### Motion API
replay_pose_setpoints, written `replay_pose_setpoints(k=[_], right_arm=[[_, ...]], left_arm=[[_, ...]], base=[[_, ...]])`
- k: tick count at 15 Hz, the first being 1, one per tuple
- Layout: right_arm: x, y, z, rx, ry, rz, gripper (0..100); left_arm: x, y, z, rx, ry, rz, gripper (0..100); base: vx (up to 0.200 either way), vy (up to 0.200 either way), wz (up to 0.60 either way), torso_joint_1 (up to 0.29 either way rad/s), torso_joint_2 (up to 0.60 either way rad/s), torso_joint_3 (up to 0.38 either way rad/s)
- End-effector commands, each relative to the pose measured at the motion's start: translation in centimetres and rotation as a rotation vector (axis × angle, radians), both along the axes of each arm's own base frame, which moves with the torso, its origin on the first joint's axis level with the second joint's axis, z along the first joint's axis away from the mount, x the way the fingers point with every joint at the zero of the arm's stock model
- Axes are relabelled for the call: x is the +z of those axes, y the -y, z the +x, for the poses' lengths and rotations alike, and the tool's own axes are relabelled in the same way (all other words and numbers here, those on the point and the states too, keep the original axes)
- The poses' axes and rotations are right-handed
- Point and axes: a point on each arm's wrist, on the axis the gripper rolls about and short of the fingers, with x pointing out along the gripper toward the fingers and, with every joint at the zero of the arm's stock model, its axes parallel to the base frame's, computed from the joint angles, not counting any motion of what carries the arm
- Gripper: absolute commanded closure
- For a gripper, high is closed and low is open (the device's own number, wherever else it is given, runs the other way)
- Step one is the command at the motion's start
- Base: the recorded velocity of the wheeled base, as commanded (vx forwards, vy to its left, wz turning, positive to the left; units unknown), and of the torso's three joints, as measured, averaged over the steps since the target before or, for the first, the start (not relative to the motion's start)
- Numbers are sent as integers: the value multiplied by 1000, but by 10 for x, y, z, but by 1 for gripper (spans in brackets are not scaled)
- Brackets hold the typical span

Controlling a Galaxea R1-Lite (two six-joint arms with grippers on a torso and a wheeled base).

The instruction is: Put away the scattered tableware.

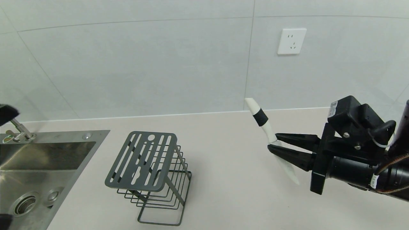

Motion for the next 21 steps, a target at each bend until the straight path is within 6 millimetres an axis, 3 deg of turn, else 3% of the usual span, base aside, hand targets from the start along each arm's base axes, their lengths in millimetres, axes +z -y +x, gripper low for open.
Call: replay_pose_setpoints(k=[1, 2, 5, 8, 12, 18, 21], right_arm=[[-5, -3, -6, 70, 8, -8, 100], [-17, 1, -14, 158, 2, -14, 100], [-22, 15, -31, 182, 37, -26, 100], [-17, 19, -35, 187, 70, -16, 100], [-2, 9, -35, 261, 168, -14, 100], [-2, -1, -40, 317, 182, -19, 100], [-3, -5, -42, 339, 180, -21, 100]], left_arm=[[-15, 32, 59, -151, 15, 151, 0], [-24, 42, 79, -212, 81, 215, 0], [-30, 55, 103, -308, 146, 228, 0], [-40, 69, 109, -383, 100, 236, 0], [-46, 104, 131, -479, 55, 233, 0], [-61, 162, 134, -620, -20, 139, 0], [-64, 175, 143, -628, -38, 114, 0]], base=[[0, 0, 0, 0, 0, 0], [0, 0, 0, 0, 0, 0], [0, 0, 0, 0, 0, 0], [0, 0, 0, 0, 0, 0], [0, 0, 0, 0, 0, 0], [0, 0, 0, 0, 0, 0], [0, 0, 0, 0, 0, 0]])
